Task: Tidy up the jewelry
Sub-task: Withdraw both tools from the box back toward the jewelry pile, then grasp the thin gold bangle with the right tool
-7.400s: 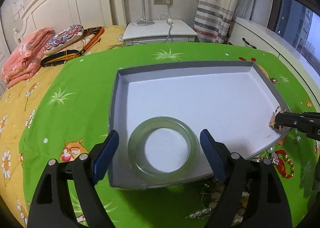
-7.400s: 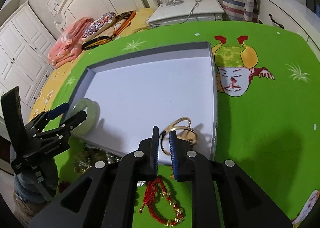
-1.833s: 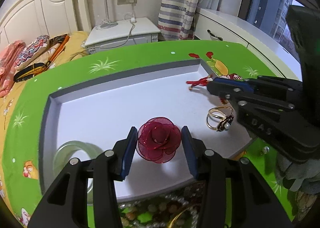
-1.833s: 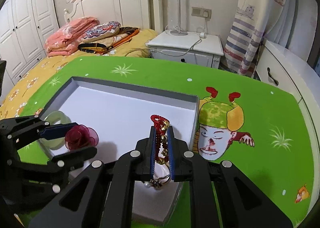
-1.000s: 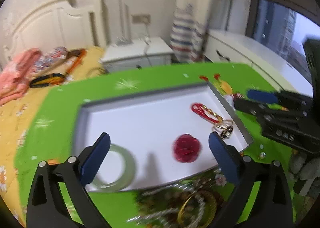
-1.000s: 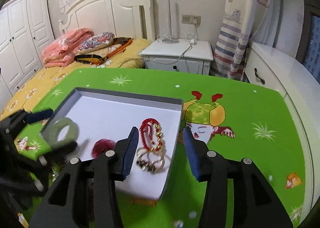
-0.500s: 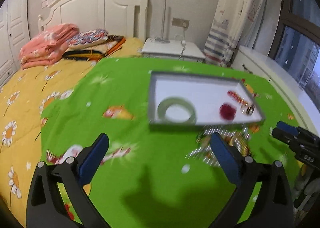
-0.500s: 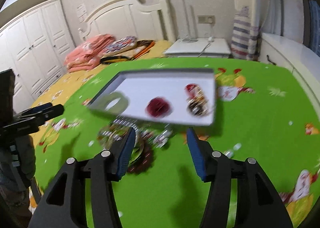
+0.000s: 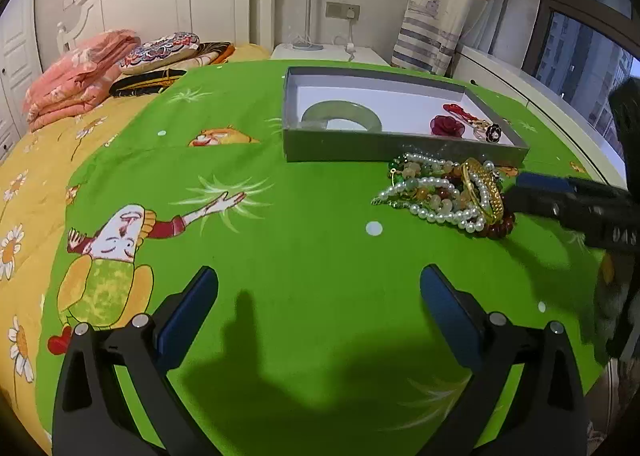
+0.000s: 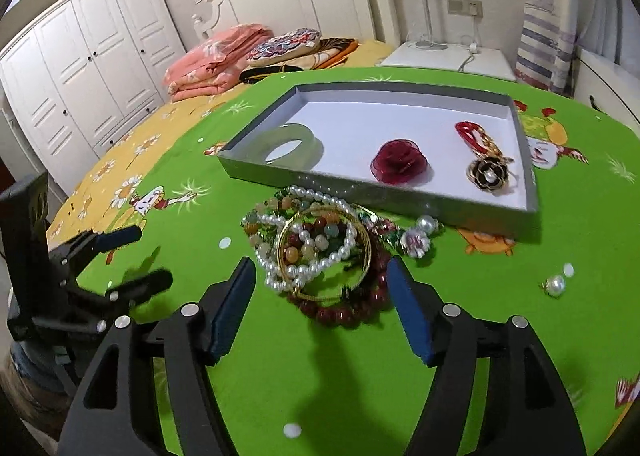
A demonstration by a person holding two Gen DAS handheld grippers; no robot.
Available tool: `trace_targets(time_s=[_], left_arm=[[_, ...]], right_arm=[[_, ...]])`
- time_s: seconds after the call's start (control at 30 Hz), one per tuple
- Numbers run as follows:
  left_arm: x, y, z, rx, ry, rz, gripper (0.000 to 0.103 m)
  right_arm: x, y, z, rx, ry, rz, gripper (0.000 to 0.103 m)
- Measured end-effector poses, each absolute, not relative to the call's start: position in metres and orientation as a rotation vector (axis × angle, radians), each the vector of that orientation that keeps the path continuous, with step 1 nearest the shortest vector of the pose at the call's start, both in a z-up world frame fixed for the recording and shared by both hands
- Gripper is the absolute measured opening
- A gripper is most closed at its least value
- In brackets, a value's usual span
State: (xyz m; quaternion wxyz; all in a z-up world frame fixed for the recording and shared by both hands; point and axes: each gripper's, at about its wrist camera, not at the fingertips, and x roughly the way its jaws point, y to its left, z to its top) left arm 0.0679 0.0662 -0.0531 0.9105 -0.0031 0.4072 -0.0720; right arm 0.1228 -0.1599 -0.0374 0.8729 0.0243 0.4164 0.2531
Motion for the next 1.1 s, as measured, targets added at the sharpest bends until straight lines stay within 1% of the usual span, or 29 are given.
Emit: trace_targets(time_s=[0.23, 0.43, 0.6, 0.63, 0.67, 0.77, 1.0, 1.07, 1.1], left_arm=[[0.070, 0.074, -0.054, -0.035, 0.841, -0.147, 0.098], [0.072, 0.073, -0.055, -0.026, 0.849, -0.153, 0.098], [0.075, 0.070, -0.054, -0.023, 0.859, -0.158, 0.098], [0.075, 0.069, -0.054, -0.022, 0.860, -0.160, 0.098], [0.076, 0.068, -0.054, -0.020, 0.861, -0.162, 0.098], [0.077, 0.063, -0.053, -0.011, 0.863, -0.168, 0.098], [0.083, 0.050, -0.049, -0.012, 0.879, -0.212, 0.098], [0.086, 0.044, -0.045, -0.026, 0.872, -0.233, 0.097], [0.089, 0.040, -0.042, -0.027, 0.863, -0.242, 0.093]], right_arm=[[0.144, -0.150, -0.039, 0.011, 0.896, 0.580, 0.068], [0.152, -0.141, -0.051, -0.051, 0.924, 0.598, 0.069], [0.149, -0.133, -0.052, -0.119, 0.903, 0.596, 0.070], [0.149, -0.133, -0.052, -0.124, 0.900, 0.596, 0.068], [0.147, -0.133, -0.053, -0.145, 0.888, 0.587, 0.063], [0.144, -0.138, -0.051, -0.143, 0.870, 0.587, 0.055], [0.124, -0.151, -0.042, -0.128, 0.798, 0.534, 0.055], [0.118, -0.161, -0.035, -0.098, 0.769, 0.509, 0.055], [0.116, -0.166, -0.032, -0.081, 0.758, 0.503, 0.055]])
